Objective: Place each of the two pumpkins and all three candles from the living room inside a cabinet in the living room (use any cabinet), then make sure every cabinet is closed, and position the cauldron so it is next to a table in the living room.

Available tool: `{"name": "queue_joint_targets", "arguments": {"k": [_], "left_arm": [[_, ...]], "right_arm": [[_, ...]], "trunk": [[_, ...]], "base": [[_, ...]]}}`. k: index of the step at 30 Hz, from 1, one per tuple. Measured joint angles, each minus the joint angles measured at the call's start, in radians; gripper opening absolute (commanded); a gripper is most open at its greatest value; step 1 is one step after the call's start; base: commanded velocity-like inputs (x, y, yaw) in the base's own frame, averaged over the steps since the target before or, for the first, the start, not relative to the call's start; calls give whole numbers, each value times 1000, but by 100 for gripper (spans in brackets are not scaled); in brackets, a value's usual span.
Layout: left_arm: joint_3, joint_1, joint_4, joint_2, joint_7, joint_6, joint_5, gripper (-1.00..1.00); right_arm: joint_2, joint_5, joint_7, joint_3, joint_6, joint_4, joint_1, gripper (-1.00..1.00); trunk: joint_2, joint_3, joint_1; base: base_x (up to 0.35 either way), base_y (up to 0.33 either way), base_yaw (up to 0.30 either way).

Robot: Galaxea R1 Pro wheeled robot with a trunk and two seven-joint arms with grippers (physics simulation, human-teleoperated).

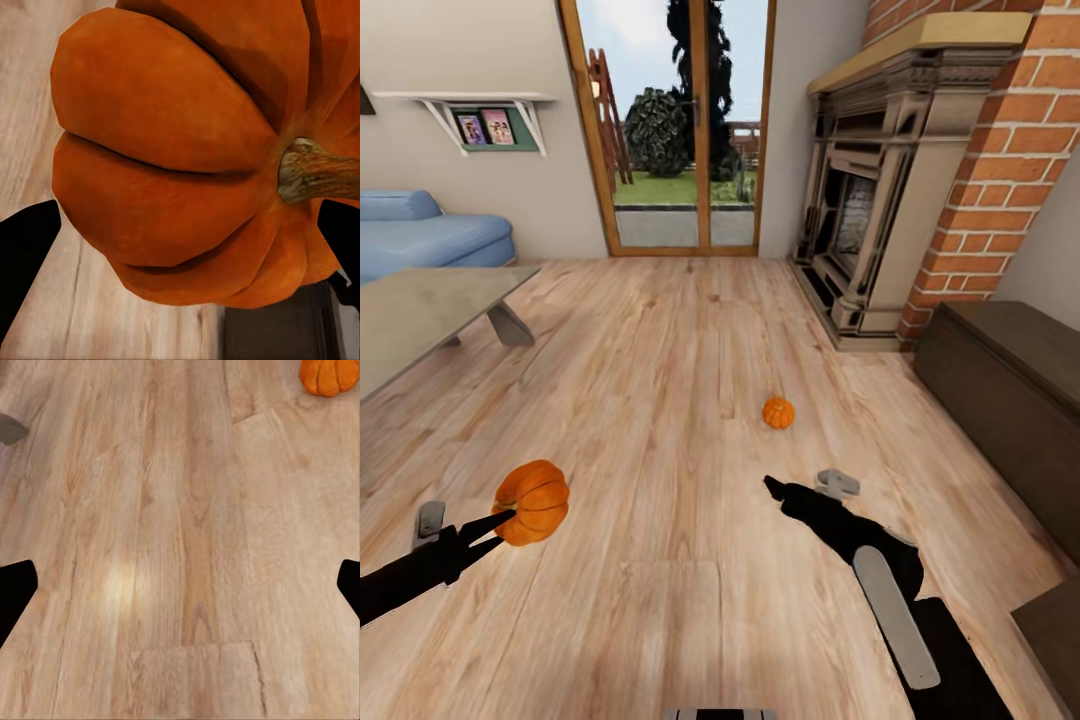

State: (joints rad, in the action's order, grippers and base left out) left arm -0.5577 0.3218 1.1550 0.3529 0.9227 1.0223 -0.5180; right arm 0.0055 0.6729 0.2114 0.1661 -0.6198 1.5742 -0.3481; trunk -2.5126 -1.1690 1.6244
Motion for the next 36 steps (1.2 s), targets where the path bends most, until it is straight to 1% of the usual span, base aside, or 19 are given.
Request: {"name": "queue_joint_targets", "arguments": {"k": [1,2,3,4,6,9,12,15,17,20,22,25,29,30,32,33,34,36], "left_arm": [[0,0,0,0,0,0,0,-100],[0,0,0,0,0,0,-1,-100],[0,0,0,0,0,0,0,-100],[0,0,0,0,0,0,0,-100],[0,0,0,0,0,0,-1,-100],[0,0,0,0,0,0,-1,-100],[0,0,0,-1,0,0,-1,-100],[0,0,0,-1,-1,0,0,-100],[1,0,0,-2,-1,0,0,-100],[2,0,0,-2,-1,0,0,-100],[2,0,0,-2,-1,0,0,-100],[2,0,0,-2,-1,0,0,-100],[2,0,0,-2,-2,0,0,-100],[8,-1,-6,-7,3,-3,-7,-100],[20,-1,-9,-19,3,-7,1,-100],[24,-1,-8,-25,3,-6,-2,-100],[24,-1,-9,-30,3,-6,-1,-100],[30,-1,-9,-42,2,-7,5,-100]], "right_arm": [[-1,4,-30,-25,-3,-1,0,100],[-1,7,-90,-69,-17,-4,0,100],[1,8,-116,-88,-32,-5,0,100],[3,9,-131,-101,-51,-6,0,100],[6,7,-147,-112,-78,-7,0,100],[11,0,-147,-114,-92,-6,0,100],[20,2,-127,-112,-95,-6,0,100],[40,0,-90,-111,-97,-7,0,100],[57,-2,-36,-111,-98,-8,0,100],[82,3,82,-111,-98,-8,0,100],[89,8,120,-112,-98,-8,0,100],[91,9,137,-111,-96,-7,0,100],[90,11,142,-113,-97,-11,0,100],[96,12,148,-111,-92,-17,0,100],[107,9,159,-106,-83,-28,1,100],[113,9,162,-106,-83,-34,1,100],[114,8,163,-105,-86,-34,1,100],[124,11,164,-104,-85,-41,1,100]], "trunk": [[0,0,0],[0,0,0],[0,0,0],[0,0,0],[0,0,0],[0,0,0],[0,0,0],[0,0,0],[0,0,0],[0,0,0],[0,0,0],[0,0,0],[0,0,0],[0,0,0],[0,0,0],[0,0,0],[0,0,0],[0,0,0]], "base": [[331,0,0],[331,0,0],[331,0,0],[331,0,0],[331,0,0],[331,0,0],[331,0,0],[331,0,0],[331,0,0],[331,0,0],[331,0,0],[331,0,0],[280,0,0],[194,0,0],[217,0,0],[255,0,0],[281,0,0],[299,0,0]]}}
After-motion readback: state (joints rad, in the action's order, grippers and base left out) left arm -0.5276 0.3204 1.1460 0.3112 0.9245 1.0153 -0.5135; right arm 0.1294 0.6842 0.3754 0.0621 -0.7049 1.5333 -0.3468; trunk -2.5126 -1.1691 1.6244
